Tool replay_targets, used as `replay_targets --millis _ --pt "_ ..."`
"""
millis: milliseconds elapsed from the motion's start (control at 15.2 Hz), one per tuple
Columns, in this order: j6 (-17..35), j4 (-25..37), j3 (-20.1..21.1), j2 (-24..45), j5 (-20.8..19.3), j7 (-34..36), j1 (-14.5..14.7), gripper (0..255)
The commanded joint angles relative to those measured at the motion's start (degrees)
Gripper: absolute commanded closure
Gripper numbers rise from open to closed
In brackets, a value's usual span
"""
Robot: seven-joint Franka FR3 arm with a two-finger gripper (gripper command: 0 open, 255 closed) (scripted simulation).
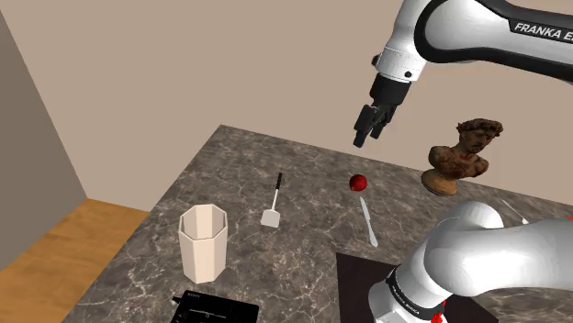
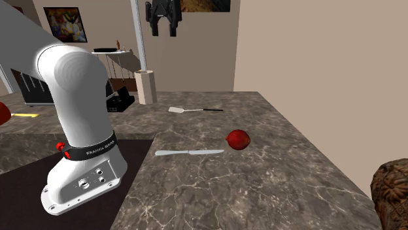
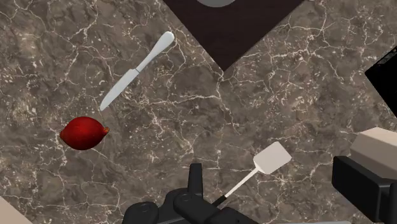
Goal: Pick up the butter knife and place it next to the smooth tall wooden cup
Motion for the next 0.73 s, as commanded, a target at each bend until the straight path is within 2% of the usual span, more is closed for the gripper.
replay_targets --millis 0,660 --pt "0.0 0.0 0.0 0.0 0.0 0.0 0.0 0" --pt "16.6 -15.7 -5.2 0.2 -3.8 5.5 -8.8 0"
